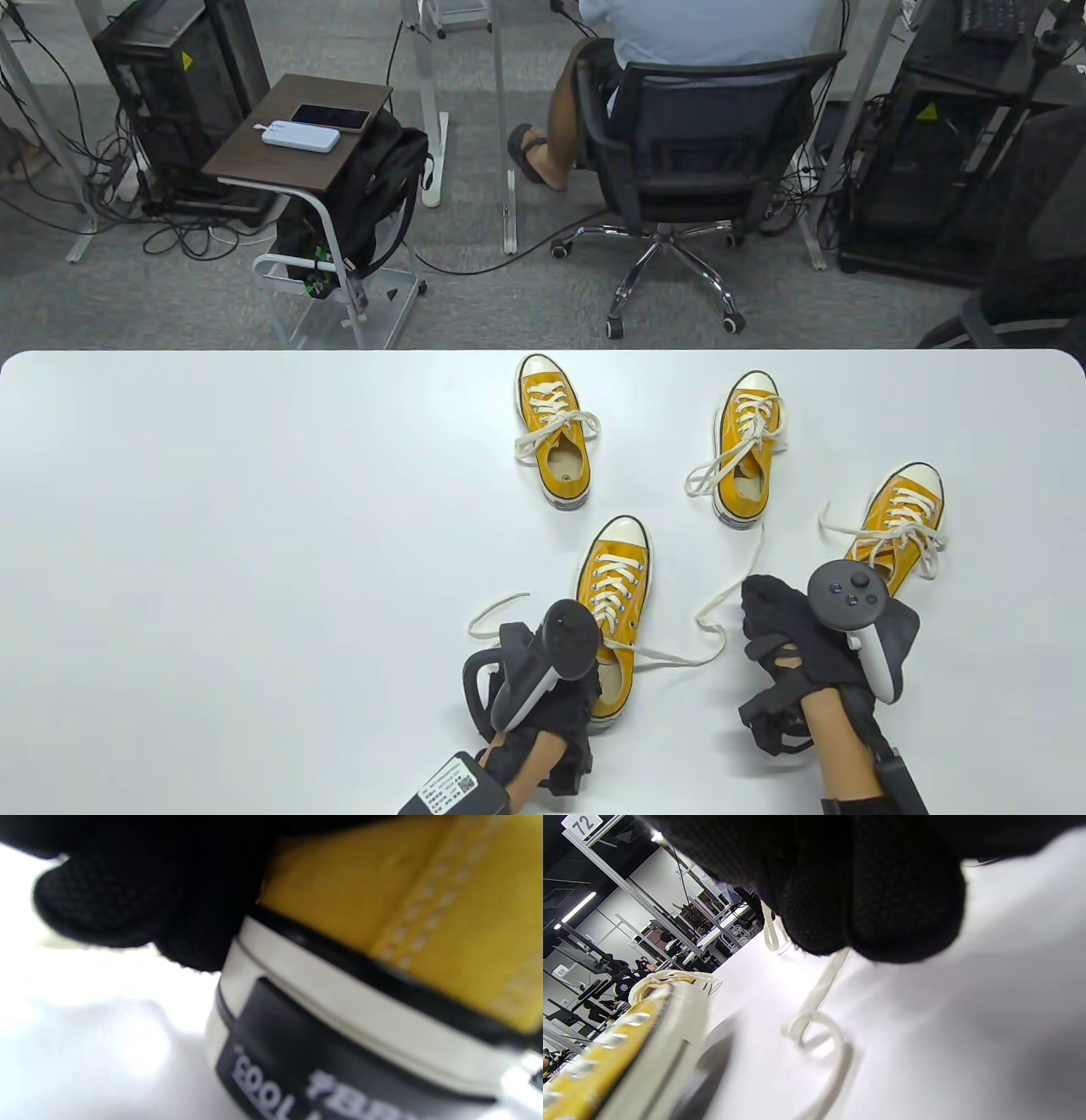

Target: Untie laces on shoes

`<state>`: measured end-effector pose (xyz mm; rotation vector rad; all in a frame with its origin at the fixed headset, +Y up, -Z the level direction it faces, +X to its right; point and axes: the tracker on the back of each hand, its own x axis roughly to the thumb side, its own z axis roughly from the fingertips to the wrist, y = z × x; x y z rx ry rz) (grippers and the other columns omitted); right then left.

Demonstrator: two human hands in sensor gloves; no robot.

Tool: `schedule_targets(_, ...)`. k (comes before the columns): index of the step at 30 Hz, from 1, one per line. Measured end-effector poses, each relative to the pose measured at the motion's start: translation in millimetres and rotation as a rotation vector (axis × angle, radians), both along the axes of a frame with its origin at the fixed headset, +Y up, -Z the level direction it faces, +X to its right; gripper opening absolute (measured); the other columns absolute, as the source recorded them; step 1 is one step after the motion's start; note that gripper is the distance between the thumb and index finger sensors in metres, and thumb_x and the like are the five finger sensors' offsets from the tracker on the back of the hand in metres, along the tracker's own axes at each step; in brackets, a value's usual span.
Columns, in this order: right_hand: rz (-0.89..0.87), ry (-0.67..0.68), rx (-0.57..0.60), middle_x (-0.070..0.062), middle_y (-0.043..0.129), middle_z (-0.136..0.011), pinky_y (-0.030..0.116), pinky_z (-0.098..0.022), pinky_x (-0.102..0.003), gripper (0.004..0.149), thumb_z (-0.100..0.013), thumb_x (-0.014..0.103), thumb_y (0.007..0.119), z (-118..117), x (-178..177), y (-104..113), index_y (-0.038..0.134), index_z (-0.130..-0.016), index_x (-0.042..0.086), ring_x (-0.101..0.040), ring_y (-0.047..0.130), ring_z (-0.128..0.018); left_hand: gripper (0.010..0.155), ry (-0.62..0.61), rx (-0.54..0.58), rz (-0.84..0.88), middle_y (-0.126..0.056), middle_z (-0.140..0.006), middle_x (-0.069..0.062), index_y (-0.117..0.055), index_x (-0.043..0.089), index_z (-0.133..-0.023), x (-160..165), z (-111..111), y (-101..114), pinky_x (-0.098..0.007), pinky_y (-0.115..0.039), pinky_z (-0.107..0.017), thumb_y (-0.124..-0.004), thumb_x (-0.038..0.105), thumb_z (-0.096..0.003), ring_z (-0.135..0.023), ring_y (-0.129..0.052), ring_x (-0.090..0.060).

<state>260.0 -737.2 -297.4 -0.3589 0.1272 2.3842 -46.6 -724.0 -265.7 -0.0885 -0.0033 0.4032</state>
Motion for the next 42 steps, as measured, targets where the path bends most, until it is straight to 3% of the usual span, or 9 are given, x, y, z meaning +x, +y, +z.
schedule_targets(11,0.033,0.010,0.001,-0.017,0.098,-0.065,0.084,-0.011,-0.040,0.047,-0.048,0.036,0.076,1.5,-5.4,0.8,0.080,-0.088,0.012,-0.036,0.100,-0.032,0.051,0.190,0.111,0.012,-0.106,-0.051,-0.010,-0.086,0.010,-0.094,-89.5,-25.3,77.0,-0.043,-0.087,-0.022,-0.076,0.035,-0.0500,-0.032,-0.103,-0.031)
schedule_targets(20,0.053,0.032,-0.002,-0.017,0.098,-0.065,0.084,-0.011,-0.040,0.048,-0.048,0.039,0.075,2.3,-13.3,0.7,0.080,-0.088,0.013,-0.036,0.100,-0.032,0.051,0.339,0.089,-0.045,-0.106,-0.053,-0.011,-0.086,0.010,-0.094,-154.0,-73.5,101.0,-0.045,-0.086,-0.025,-0.077,0.034,-0.0504,-0.035,-0.103,-0.033)
schedule_targets(24,0.062,0.032,-0.003,-0.018,0.098,-0.065,0.084,-0.011,-0.040,0.048,-0.048,0.039,0.075,2.1,-13.9,0.9,0.081,-0.088,0.013,-0.036,0.100,-0.032,0.051,0.366,0.052,-0.065,-0.106,-0.054,-0.011,-0.086,0.011,-0.094,-161.5,-105.4,92.4,-0.045,-0.086,-0.026,-0.077,0.035,-0.0505,-0.037,-0.102,-0.034)
schedule_targets(32,0.074,0.024,-0.017,-0.018,0.098,-0.065,0.084,-0.011,-0.041,0.048,-0.048,0.039,0.075,1.4,-13.3,-0.6,0.081,-0.088,0.013,-0.037,0.099,-0.032,0.050,0.395,-0.043,-0.066,-0.105,-0.055,-0.011,-0.086,0.012,-0.094,-149.4,-175.2,42.9,-0.046,-0.086,-0.029,-0.077,0.035,-0.0506,-0.040,-0.102,-0.035)
schedule_targets(42,0.069,0.019,-0.019,-0.019,0.098,-0.065,0.084,-0.011,-0.041,0.048,-0.048,0.039,0.075,0.7,-11.7,1.3,0.081,-0.087,0.012,-0.037,0.099,-0.032,0.050,0.410,-0.076,-0.049,-0.105,-0.057,-0.011,-0.086,0.013,-0.095,-144.2,-217.8,-2.8,-0.046,-0.085,-0.031,-0.077,0.035,-0.0507,-0.042,-0.102,-0.035)
